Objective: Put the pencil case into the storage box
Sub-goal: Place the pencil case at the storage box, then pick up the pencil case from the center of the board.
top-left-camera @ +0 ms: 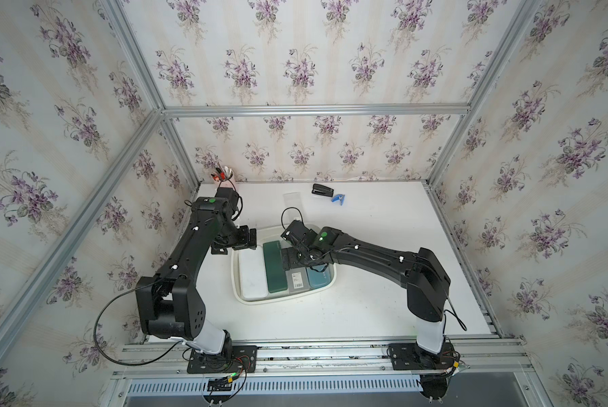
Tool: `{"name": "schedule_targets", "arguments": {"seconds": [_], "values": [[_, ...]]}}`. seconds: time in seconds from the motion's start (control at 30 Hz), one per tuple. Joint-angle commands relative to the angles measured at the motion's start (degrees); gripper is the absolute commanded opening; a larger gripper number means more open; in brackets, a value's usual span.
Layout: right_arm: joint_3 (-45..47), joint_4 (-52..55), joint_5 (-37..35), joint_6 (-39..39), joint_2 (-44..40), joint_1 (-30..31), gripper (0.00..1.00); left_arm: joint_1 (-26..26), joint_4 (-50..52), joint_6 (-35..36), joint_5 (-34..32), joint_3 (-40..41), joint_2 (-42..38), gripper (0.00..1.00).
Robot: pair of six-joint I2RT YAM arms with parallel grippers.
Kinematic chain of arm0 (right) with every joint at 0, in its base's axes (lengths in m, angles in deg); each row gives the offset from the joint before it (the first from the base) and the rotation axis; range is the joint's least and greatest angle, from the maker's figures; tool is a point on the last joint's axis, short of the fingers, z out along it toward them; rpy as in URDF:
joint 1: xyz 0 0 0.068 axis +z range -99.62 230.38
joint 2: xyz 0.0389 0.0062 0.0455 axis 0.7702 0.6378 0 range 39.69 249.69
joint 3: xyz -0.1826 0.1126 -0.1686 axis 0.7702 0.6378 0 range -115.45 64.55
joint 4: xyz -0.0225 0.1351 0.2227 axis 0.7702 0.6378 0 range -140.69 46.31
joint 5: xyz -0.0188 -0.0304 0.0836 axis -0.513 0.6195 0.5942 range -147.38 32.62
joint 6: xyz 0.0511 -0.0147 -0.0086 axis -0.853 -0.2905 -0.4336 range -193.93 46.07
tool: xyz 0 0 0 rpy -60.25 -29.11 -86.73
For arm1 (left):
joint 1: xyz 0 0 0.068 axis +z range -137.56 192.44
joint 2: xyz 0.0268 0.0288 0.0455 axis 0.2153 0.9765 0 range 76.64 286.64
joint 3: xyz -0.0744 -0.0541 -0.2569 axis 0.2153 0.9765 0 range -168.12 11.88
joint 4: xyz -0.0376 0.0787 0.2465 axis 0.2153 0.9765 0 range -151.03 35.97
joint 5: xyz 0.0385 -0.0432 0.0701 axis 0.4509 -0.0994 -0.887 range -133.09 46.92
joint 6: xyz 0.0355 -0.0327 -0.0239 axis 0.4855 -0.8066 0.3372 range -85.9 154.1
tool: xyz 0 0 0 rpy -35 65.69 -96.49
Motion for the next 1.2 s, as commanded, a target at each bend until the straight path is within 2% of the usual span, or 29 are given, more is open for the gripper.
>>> {"name": "schedule_targets", "arguments": {"seconds": [0.0,0.23,0.4,0.47,0.7,1.0,1.17], "values": [[-4.72,1.61,-4.61,5.87,0.44,-3.74,1.00,0.00,1.39,-0.24,-0.71,-1.21,0.02,0.99],[-18.43,-6.65,-3.85,23.99,14.20,-17.54,1.00,0.00,2.40,0.43,-2.45,-3.10,0.74,0.99],[-34.26,-7.47,-0.72,31.36,27.94,-21.64,1.00,0.02,3.14,0.43,-2.67,-3.10,0.20,0.99],[-37.76,-8.76,1.55,33.15,31.79,-22.22,1.00,-0.01,3.49,0.35,-2.35,-3.06,0.21,0.99],[-39.01,-14.07,7.36,35.52,39.49,-22.42,1.00,0.01,4.22,0.62,-2.53,-2.70,-0.66,0.99],[-39.10,-18.43,9.53,34.37,41.37,-22.09,1.00,0.04,4.47,1.26,-3.44,-1.63,-2.36,0.99],[-40.69,-17.58,10.50,36.38,43.29,-21.98,1.00,0.02,4.36,1.18,-3.35,-0.56,-3.22,0.99]]}}
